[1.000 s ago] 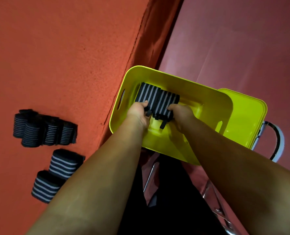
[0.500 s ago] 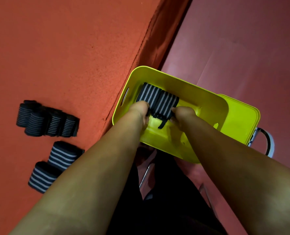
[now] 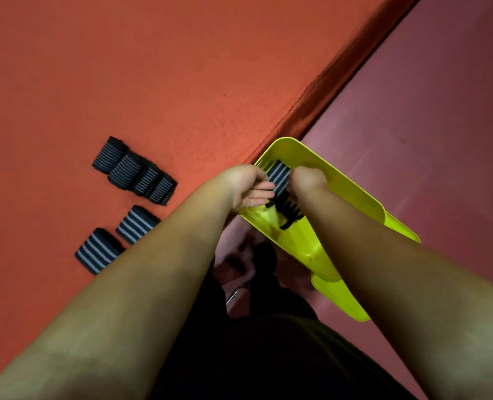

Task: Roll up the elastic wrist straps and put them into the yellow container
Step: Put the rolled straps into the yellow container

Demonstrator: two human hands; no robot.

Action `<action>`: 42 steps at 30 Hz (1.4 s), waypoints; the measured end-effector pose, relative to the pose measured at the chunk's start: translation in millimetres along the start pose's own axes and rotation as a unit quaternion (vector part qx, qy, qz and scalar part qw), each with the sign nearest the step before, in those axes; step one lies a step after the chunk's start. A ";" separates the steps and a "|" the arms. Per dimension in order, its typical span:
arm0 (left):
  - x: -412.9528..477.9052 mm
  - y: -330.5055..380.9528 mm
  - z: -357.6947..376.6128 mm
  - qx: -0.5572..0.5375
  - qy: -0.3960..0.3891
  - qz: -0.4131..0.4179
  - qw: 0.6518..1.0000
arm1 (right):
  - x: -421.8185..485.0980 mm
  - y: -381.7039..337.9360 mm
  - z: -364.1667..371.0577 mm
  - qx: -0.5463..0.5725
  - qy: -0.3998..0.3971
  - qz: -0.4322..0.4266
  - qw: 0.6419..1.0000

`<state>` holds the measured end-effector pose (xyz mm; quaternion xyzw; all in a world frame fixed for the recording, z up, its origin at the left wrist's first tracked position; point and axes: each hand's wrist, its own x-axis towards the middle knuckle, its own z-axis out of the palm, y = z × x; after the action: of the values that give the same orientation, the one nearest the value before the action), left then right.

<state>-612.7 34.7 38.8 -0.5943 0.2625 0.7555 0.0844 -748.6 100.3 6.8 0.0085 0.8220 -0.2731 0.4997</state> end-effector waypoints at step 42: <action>-2.9 -253.8 -369.7 -0.204 0.343 -0.002 0.917 | -109.3 51.8 355.3 -0.545 -0.124 -0.150 0.815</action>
<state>-184.8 66.8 -91.2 -0.8218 0.1147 0.5423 -0.1322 -388.9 10.2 -50.6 -0.4225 0.7585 0.1495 0.4731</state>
